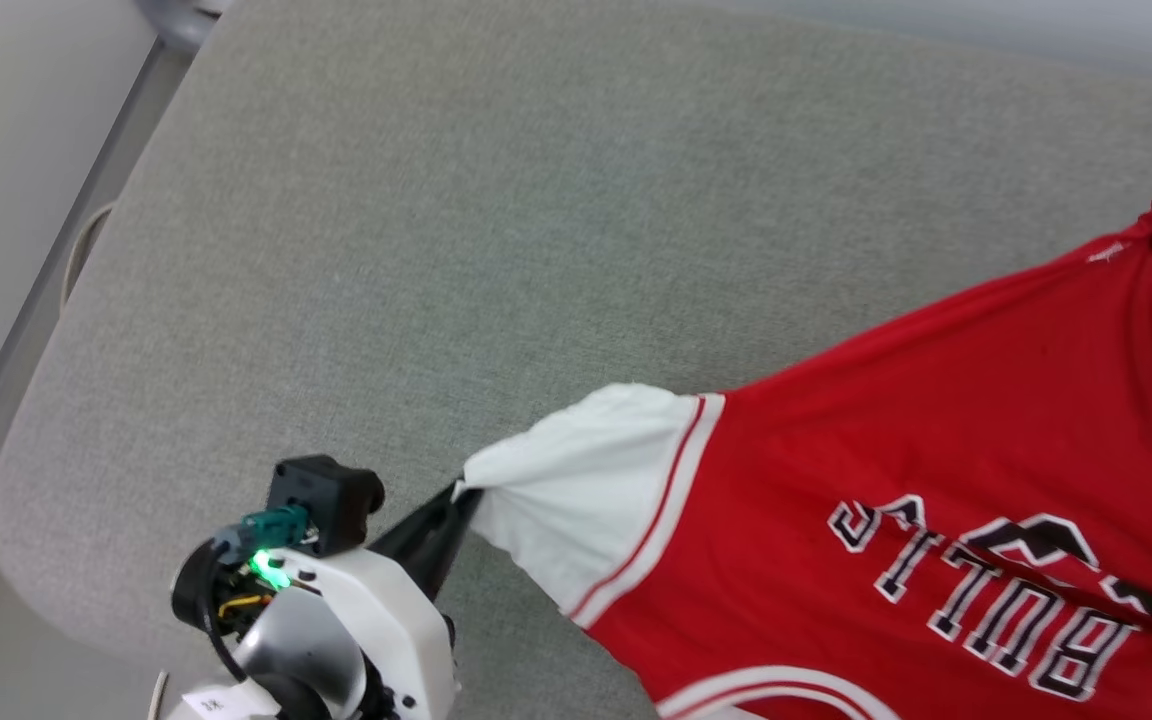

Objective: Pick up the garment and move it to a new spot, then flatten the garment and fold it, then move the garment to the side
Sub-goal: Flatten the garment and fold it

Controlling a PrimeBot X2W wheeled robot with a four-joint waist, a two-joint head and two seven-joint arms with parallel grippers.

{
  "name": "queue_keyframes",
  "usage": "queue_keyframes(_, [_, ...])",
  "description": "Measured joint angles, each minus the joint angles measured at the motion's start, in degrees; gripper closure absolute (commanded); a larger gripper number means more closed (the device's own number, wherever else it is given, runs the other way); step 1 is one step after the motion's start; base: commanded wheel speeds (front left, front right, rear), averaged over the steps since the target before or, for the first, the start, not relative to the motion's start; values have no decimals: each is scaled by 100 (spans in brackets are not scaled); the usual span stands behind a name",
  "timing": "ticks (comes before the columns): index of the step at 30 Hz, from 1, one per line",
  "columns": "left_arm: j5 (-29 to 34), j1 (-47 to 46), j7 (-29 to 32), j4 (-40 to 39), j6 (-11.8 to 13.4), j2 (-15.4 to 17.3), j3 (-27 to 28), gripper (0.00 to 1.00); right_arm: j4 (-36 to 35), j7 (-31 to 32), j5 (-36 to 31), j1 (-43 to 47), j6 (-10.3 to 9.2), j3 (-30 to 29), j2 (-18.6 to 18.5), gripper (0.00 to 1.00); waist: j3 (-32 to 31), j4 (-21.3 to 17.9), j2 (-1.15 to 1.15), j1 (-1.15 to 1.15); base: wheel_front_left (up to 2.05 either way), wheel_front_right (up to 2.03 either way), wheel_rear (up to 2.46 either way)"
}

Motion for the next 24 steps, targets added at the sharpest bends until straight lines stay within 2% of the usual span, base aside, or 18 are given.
queue_keyframes(9, [310, -413, -237, -56, 126, 178, 290, 100, -134, -876, 231, -32, 1, -10, -7, 100, -701, -524, 0, -1, 0, 0, 0])
queue_keyframes(17, [508, -912, -322, -264, 336, 176, 544, 100, -606, -1166, 301, -63, 1, -124, -85, 100, -1256, -1066, 0, -1, 0, 0, 0])
queue_keyframes(24, [703, -1637, -345, -443, 567, 99, 765, 100, -1099, -1295, 300, 47, 1, -476, -64, 100, -1673, -1456, 0, -1, 0, 0, 0])
